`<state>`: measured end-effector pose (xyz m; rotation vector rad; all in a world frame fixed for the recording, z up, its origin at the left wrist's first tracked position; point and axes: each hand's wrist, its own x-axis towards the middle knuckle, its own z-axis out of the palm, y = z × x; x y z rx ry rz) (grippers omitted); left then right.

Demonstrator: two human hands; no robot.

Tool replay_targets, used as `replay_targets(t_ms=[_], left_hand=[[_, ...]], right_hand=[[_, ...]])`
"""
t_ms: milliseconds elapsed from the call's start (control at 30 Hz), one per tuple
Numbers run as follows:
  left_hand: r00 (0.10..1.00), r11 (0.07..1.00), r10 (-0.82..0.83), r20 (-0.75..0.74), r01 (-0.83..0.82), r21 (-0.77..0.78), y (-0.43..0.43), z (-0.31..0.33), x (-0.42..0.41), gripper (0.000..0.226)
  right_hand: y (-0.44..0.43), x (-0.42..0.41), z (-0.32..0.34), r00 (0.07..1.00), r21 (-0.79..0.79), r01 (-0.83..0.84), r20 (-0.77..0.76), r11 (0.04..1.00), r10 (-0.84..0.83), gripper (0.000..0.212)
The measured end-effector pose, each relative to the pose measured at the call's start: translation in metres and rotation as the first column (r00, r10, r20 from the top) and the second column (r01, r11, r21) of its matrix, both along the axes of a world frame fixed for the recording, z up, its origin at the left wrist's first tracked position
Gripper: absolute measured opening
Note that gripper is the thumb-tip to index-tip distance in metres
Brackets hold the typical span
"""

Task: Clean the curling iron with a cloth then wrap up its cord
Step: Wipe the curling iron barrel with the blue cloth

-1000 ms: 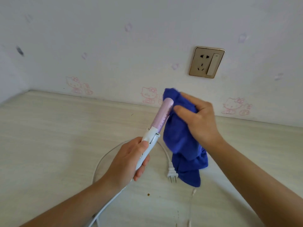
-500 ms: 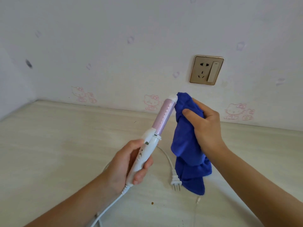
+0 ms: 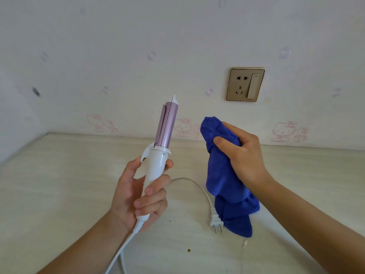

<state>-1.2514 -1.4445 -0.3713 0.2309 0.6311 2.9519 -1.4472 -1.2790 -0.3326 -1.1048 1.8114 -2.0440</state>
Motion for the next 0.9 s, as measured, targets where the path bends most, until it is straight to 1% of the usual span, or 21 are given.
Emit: replay_targets(t_ms=[100,233,367,433,500,567,633,733,767,833,900], left_hand=[[1.000,1.000,-0.002,-0.004,0.002,-0.002,0.001,0.000,0.000,0.054],[1.000,1.000,-0.015,-0.016,0.014,-0.023,0.001,0.000,-0.001,0.055],[1.000,0.999,-0.013,-0.026,0.012,-0.044,0.000,-0.003,-0.001,0.071],[1.000,0.995,0.023,0.009,-0.023,-0.093,0.000,-0.006,-0.001,0.065],[0.992,0.973,0.108,0.065,-0.092,-0.214,0.002,-0.010,-0.001,0.059],[0.968,0.912,0.221,0.122,-0.161,-0.376,0.006,-0.015,-0.002,0.056],[0.937,0.828,0.316,0.148,-0.197,-0.524,0.012,-0.018,-0.003,0.055],[0.898,0.702,0.422,0.122,-0.238,-0.671,0.019,-0.022,-0.004,0.053],[0.886,0.659,0.451,0.106,-0.250,-0.709,0.021,-0.023,-0.003,0.056],[0.870,0.561,0.490,0.049,-0.272,-0.782,0.026,-0.024,-0.003,0.062],[0.865,0.472,0.502,-0.007,-0.281,-0.836,0.029,-0.025,-0.004,0.056]], right_hand=[[0.000,0.002,0.000,1.000,-0.010,-0.020,0.010,1.000,0.020,0.024],[0.000,0.002,0.001,1.000,-0.007,-0.022,0.006,1.000,0.022,0.024],[0.001,0.002,0.003,1.000,-0.010,-0.025,0.004,1.000,0.026,0.024],[0.001,0.002,0.004,1.000,-0.017,-0.027,0.002,1.000,0.027,0.025],[0.002,0.001,0.006,1.000,-0.031,-0.023,0.008,0.999,0.024,0.027],[0.003,0.000,0.008,1.000,-0.059,-0.017,0.004,0.998,0.017,0.032],[0.004,-0.002,0.011,1.000,-0.100,-0.012,0.007,0.995,0.013,0.038],[0.007,-0.007,0.017,1.000,-0.134,-0.012,-0.001,0.991,0.011,0.042],[0.008,-0.009,0.018,1.000,-0.130,-0.024,-0.019,0.991,0.022,0.042],[0.009,-0.010,0.021,0.995,-0.088,-0.062,-0.080,0.994,0.055,0.040],[0.010,-0.012,0.021,0.984,0.019,-0.096,-0.149,0.995,0.098,0.039]])
